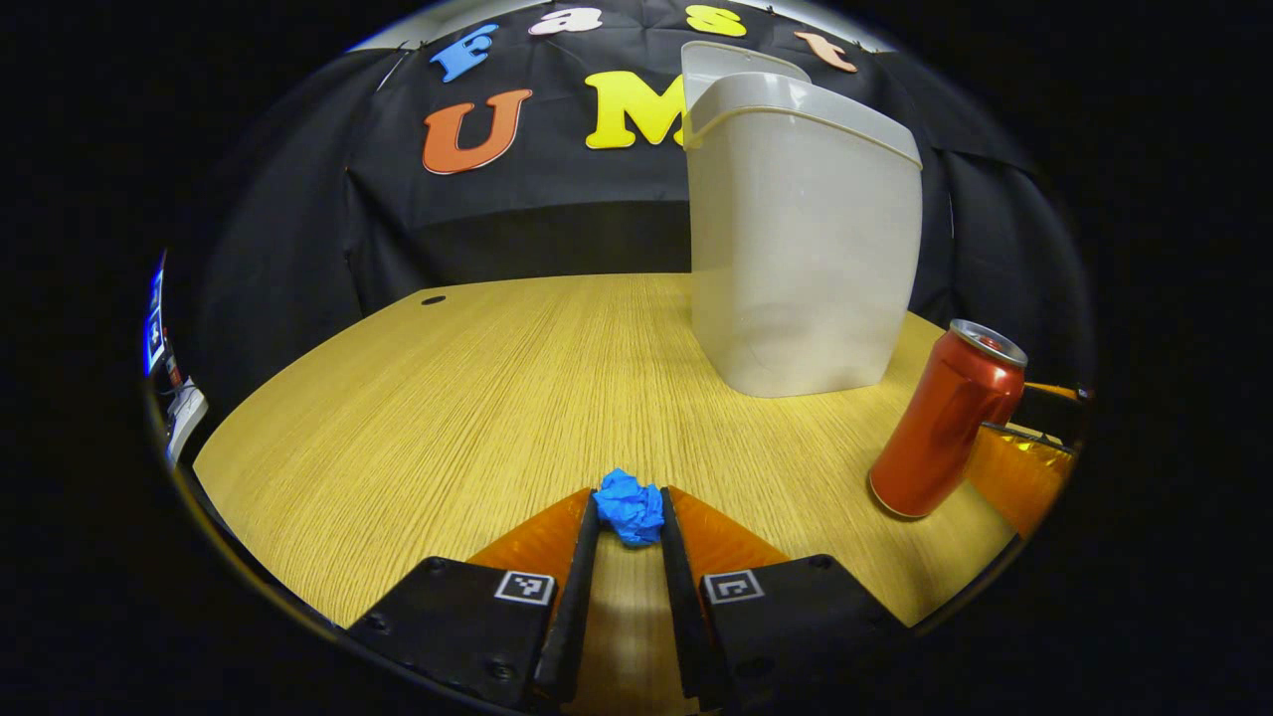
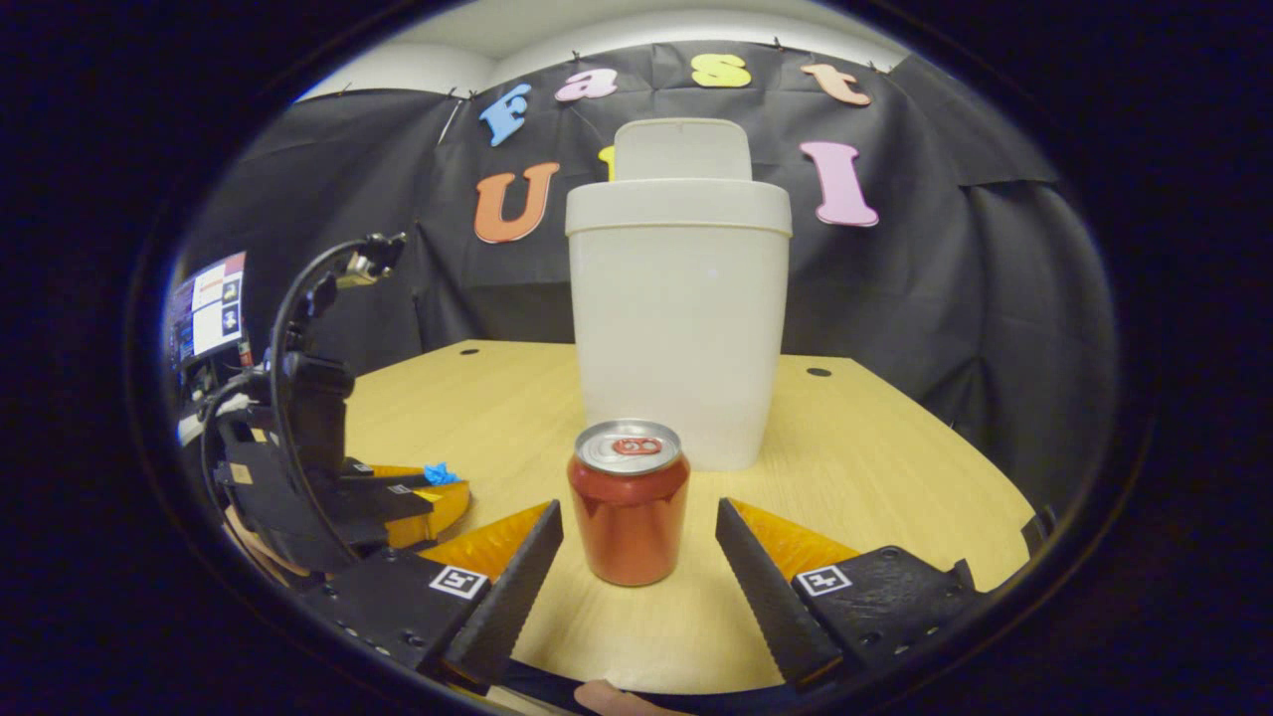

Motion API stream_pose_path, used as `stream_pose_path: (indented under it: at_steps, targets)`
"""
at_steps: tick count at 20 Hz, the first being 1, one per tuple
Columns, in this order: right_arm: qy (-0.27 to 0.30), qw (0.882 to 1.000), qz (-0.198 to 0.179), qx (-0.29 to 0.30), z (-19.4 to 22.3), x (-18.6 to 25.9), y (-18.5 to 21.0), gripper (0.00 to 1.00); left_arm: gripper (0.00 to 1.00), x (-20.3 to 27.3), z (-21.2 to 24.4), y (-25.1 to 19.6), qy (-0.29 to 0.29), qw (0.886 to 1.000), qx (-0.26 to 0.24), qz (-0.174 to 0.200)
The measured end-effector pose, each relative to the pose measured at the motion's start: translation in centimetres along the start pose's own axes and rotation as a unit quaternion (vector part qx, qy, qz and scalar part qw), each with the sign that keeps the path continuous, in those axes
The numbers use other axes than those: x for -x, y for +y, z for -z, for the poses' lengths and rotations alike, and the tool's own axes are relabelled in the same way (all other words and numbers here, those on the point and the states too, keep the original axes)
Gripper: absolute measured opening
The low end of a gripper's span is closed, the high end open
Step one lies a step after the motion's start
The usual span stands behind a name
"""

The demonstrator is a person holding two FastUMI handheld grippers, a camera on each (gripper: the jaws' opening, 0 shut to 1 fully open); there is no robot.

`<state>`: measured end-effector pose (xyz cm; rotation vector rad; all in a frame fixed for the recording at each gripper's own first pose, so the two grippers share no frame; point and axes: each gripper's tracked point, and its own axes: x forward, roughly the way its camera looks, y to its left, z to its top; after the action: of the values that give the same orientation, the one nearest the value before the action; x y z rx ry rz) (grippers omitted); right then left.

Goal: Press the lid of the desktop garbage bin to open it, pick up the crumpled paper on the desktop and throw it into the bin, then pick up the pop can on the desktop and drop it into the bin, and finally close the garbage bin lid.

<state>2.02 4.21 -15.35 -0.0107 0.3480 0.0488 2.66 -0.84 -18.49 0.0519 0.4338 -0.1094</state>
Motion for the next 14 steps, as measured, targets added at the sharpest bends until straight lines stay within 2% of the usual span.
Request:
stream_pose_path:
  at_steps: [1,2,3,4,7,9,14]
  targets:
    - [0.006,1.000,-0.001,-0.002,0.4,-0.5,0.0,0.94,0.40,0.0,-0.1,0.0,-0.002,1.000,0.001,0.000]
    - [0.011,1.000,-0.004,-0.006,0.5,-0.9,0.1,0.97,0.39,0.1,-0.2,0.0,-0.005,1.000,0.001,-0.002]
    - [0.013,1.000,-0.006,-0.009,0.5,-1.4,0.2,0.94,0.38,0.1,-0.3,0.0,-0.010,1.000,-0.002,-0.004]
    - [0.014,1.000,-0.009,-0.010,0.4,-1.8,0.3,0.97,0.37,0.1,-0.6,0.2,-0.016,1.000,-0.004,-0.007]
    - [0.022,1.000,-0.008,-0.002,0.4,-2.9,0.6,0.96,0.37,0.8,-1.5,0.3,-0.033,0.999,-0.003,-0.010]
    - [0.018,1.000,-0.003,-0.001,-0.3,-3.0,0.6,0.82,0.37,1.5,-2.5,0.7,-0.052,0.998,-0.001,-0.017]
    - [-0.027,0.999,-0.006,0.015,-4.4,-1.4,0.9,0.81,0.37,3.0,-6.3,1.3,-0.092,0.995,0.007,-0.022]
